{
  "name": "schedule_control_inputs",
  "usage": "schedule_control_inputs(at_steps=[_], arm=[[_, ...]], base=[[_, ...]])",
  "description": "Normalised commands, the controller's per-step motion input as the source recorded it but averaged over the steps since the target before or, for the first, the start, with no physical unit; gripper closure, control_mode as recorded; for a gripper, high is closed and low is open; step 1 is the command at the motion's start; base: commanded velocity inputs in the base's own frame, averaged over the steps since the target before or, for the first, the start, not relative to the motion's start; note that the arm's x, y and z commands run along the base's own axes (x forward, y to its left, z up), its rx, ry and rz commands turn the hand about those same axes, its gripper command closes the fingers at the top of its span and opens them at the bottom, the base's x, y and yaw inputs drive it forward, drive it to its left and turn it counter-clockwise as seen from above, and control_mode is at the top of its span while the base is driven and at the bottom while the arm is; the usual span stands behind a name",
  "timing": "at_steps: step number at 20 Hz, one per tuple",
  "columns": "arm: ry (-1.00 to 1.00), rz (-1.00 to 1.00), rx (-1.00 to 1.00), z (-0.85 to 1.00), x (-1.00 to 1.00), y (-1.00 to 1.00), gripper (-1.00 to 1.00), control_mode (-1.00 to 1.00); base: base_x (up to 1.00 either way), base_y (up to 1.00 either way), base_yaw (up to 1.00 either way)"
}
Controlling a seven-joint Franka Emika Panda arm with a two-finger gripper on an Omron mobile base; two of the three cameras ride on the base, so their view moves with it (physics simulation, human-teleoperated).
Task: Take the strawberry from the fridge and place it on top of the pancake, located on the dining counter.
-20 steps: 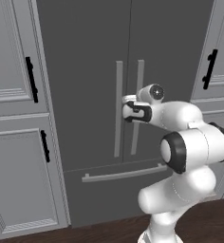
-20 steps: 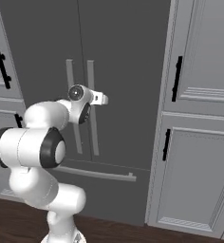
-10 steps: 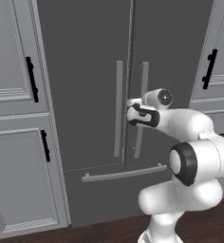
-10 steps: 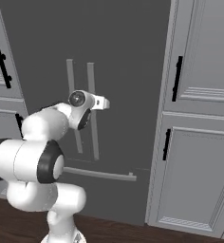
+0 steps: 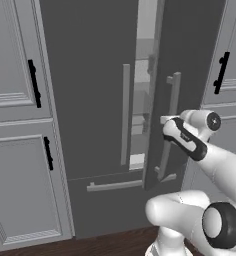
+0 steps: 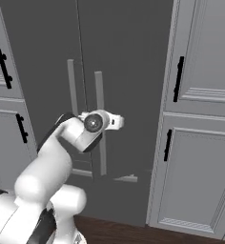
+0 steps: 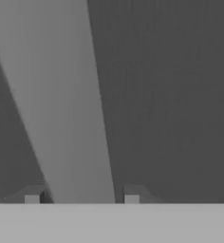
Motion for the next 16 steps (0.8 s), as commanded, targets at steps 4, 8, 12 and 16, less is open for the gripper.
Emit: schedule_control_inputs(at_steps=[4,8,12,16], arm=[[0.08,0.00,-0.03,-0.13,-0.16,-0.29,-1.00,-1.00],[0.06,0.00,-0.04,0.01,-0.29,0.00,-1.00,-1.00],[0.01,0.00,-0.04,0.40,-0.68,0.05,-1.00,-1.00],[0.18,0.00,-0.19,0.52,-0.17,0.63,-1.00,-1.00]], base=[[0.00,0.00,0.00],[0.00,0.00,0.00],[0.00,0.00,0.00],[0.00,0.00,0.00]])
